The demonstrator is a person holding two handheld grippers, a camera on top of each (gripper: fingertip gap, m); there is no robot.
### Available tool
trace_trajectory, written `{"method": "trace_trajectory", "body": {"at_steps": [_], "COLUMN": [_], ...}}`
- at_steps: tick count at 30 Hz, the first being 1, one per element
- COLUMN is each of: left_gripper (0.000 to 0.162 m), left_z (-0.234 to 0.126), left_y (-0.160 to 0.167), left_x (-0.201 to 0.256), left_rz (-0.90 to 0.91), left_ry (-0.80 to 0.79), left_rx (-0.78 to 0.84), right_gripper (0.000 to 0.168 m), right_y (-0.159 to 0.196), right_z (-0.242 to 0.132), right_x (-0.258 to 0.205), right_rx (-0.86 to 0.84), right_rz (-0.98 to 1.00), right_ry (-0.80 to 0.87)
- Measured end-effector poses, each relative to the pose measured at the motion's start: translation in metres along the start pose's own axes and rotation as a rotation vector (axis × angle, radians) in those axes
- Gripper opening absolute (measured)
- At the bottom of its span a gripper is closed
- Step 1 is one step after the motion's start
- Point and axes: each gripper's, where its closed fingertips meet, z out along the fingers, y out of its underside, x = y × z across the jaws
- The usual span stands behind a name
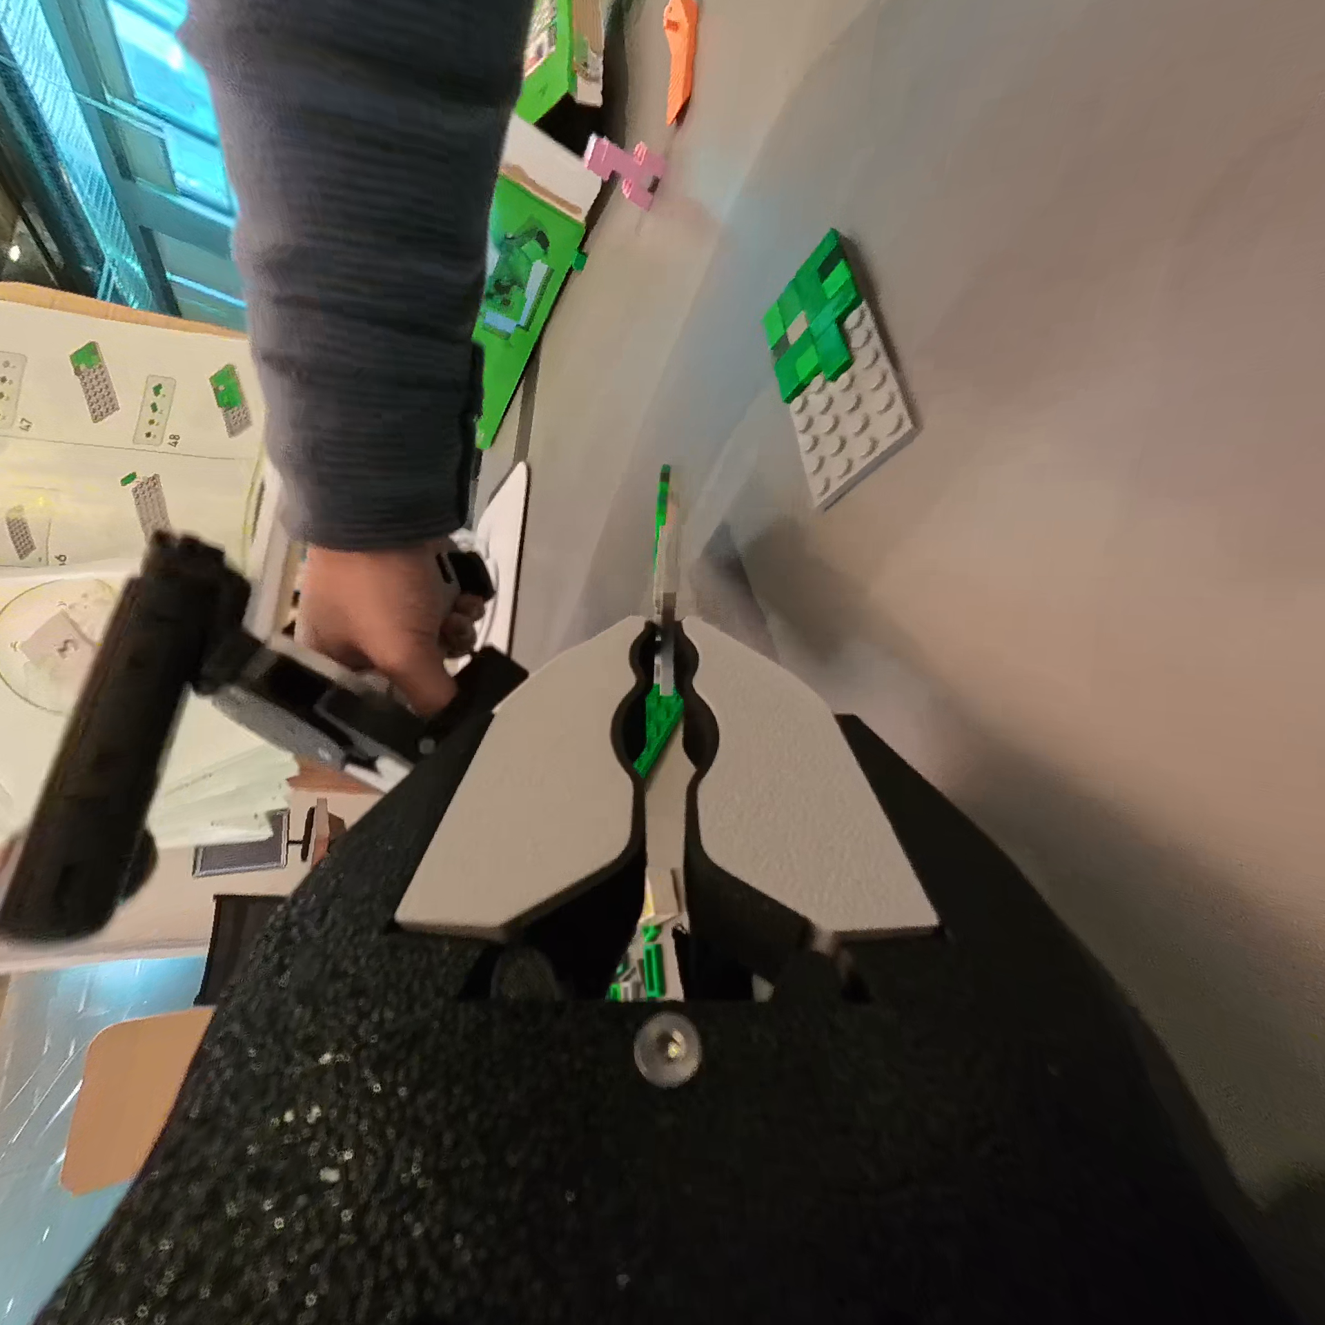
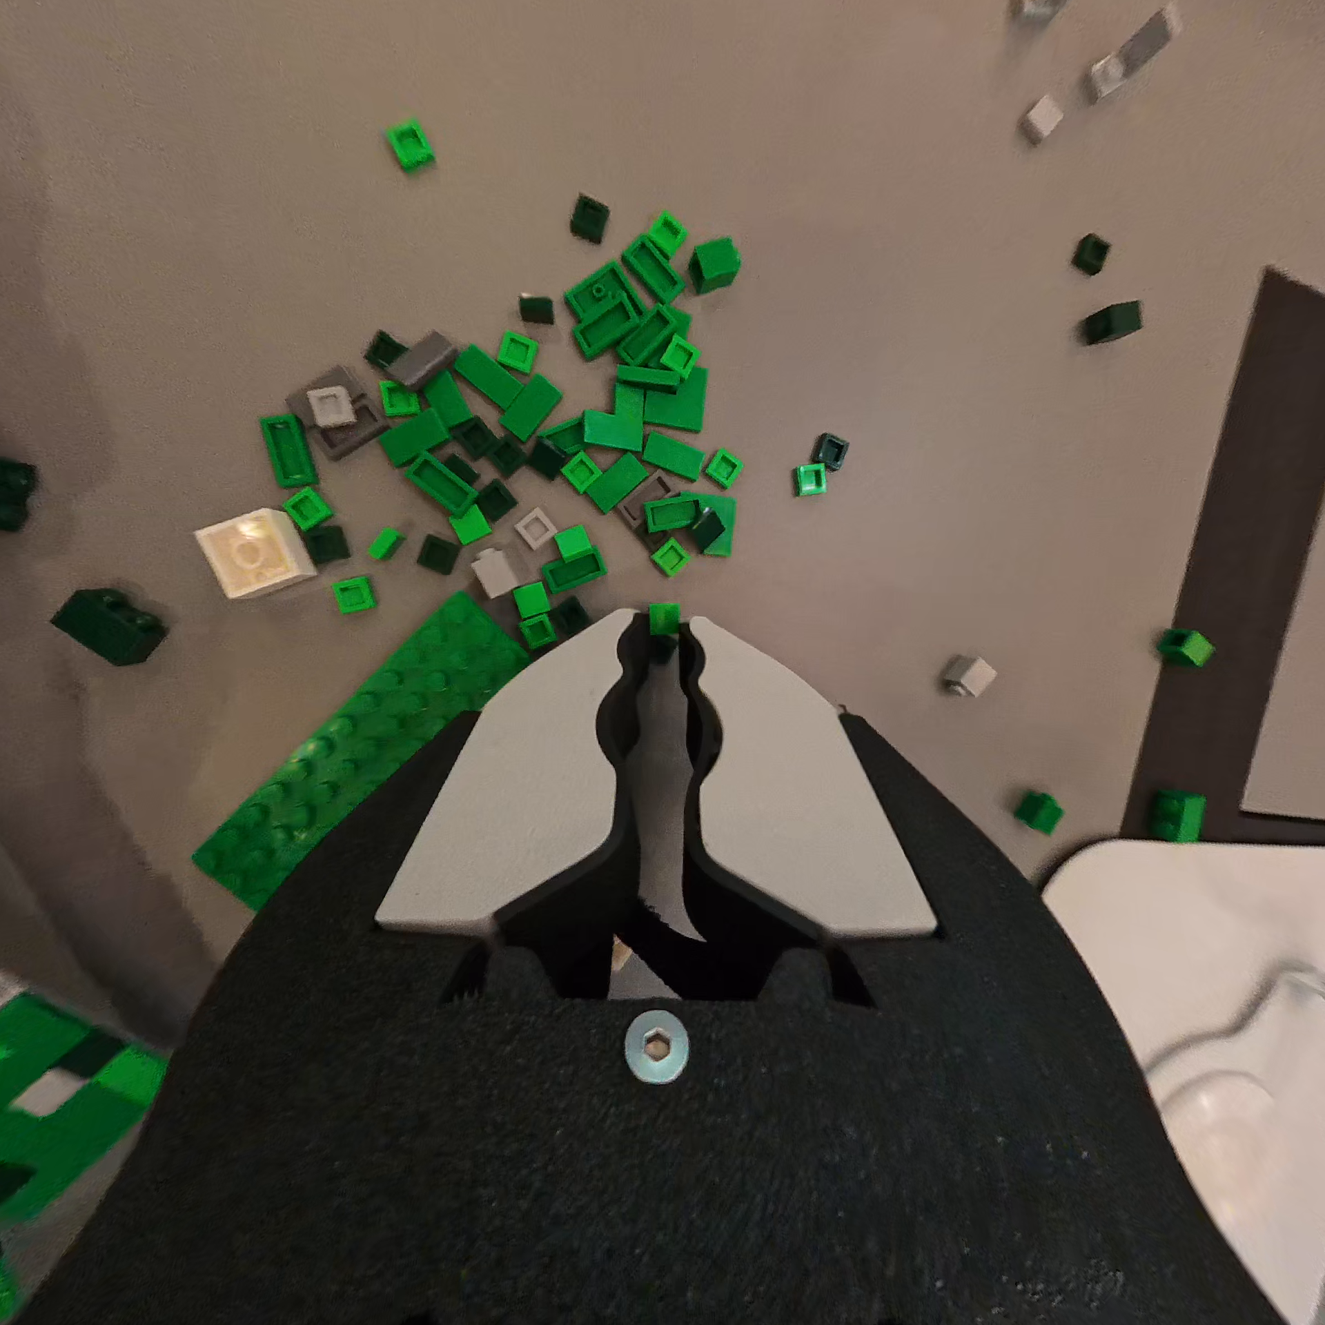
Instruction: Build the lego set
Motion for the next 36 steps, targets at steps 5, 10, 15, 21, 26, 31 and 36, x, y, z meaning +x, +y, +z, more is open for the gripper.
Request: {"method": "trace_trajectory", "body": {"at_steps": [5,10,15,21,26,31,36], "left_gripper": [0.004,0.004,0.004,0.004,0.004,0.004,0.004], "left_z": [-0.001,-0.001,0.001,0.002,0.002,0.002,0.002], "left_y": [0.015,0.021,0.013,0.005,0.004,0.004,0.004], "left_x": [-0.019,-0.027,-0.024,-0.019,-0.018,-0.018,-0.018], "left_rz": [0.001,0.102,0.212,0.278,0.295,0.291,0.28], "left_ry": [-0.119,-0.195,-0.214,-0.211,-0.214,-0.21,-0.21], "left_rx": [-0.115,-0.218,-0.231,-0.22,-0.216,-0.214,-0.21], "right_gripper": [0.008,0.007,0.007,0.007,0.007,0.007,0.007], "right_y": [0.0,0.02,0.037,0.045,0.045,0.047,0.046], "right_z": [-0.052,-0.101,-0.106,-0.101,-0.1,-0.096,-0.096], "right_x": [-0.02,-0.073,-0.12,-0.131,-0.129,-0.131,-0.13], "right_rx": [0.088,0.118,0.077,0.066,0.048,0.021,0.025], "right_rz": [0.115,0.304,0.407,0.455,0.452,0.465,0.463], "right_ry": [0.108,0.153,0.118,0.098,0.099,0.074,0.08]}}
